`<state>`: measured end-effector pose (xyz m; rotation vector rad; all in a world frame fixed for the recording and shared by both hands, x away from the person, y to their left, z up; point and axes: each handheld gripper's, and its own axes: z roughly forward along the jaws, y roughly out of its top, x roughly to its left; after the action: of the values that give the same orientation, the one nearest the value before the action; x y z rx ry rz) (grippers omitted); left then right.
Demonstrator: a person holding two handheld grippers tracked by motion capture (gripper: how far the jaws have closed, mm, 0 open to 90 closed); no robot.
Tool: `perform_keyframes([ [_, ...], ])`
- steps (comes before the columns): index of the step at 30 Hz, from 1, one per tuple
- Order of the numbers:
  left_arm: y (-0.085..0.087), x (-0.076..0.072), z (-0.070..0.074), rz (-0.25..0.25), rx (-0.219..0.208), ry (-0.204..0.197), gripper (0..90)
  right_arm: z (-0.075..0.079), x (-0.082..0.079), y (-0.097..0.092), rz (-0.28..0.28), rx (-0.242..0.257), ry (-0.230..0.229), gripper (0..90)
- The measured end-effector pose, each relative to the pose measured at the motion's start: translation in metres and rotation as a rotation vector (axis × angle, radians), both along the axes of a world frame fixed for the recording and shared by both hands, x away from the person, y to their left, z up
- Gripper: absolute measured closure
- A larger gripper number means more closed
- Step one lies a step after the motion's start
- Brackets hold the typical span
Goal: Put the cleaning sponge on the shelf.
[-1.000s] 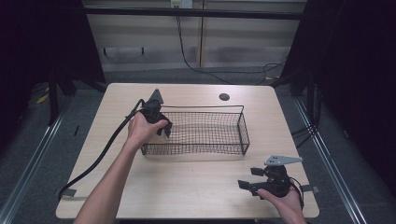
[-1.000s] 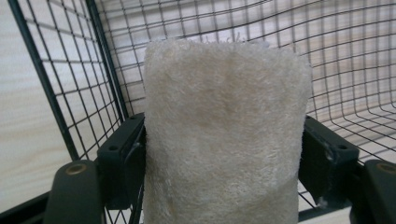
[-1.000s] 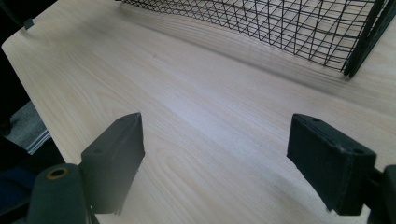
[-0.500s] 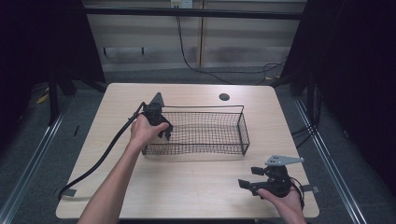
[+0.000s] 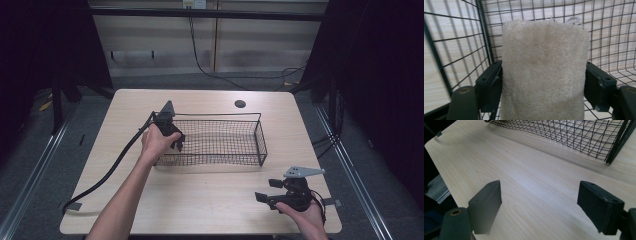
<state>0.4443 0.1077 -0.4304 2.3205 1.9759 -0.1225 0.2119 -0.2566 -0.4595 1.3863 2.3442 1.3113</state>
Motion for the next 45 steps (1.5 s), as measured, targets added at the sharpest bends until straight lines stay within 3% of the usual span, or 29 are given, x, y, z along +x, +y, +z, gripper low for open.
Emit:
perform_keyframes([
  [3, 0.001, 0.0, -0.002, 0.02, 0.003, 0.001, 26.0, 0.0, 0.0, 0.0, 0.001, 0.0, 0.0, 19.4],
  [18, 0.0, 0.001, -0.004, -0.001, -0.019, 0.013, 23.7, 0.0, 0.0, 0.0, 0.002, 0.001, 0.0, 19.4],
  [24, 0.002, 0.001, 0.0, -0.003, -0.049, 0.001, 19.8, 0.0, 0.0, 0.0, 0.003, 0.001, 0.0, 19.4],
  [36, 0.01, -0.001, 0.015, 0.005, -0.052, -0.026, 20.7, 0.0, 0.0, 0.0, 0.003, 0.0, 0.006, 19.2],
  [42, 0.013, -0.006, 0.024, -0.012, -0.082, -0.041, 22.3, -0.001, 0.001, 0.0, 0.001, -0.001, 0.005, 19.2],
  [45, 0.019, -0.008, 0.026, -0.011, -0.133, -0.061, 22.7, 0.0, 0.0, 0.0, 0.002, 0.0, 0.006, 19.1],
])
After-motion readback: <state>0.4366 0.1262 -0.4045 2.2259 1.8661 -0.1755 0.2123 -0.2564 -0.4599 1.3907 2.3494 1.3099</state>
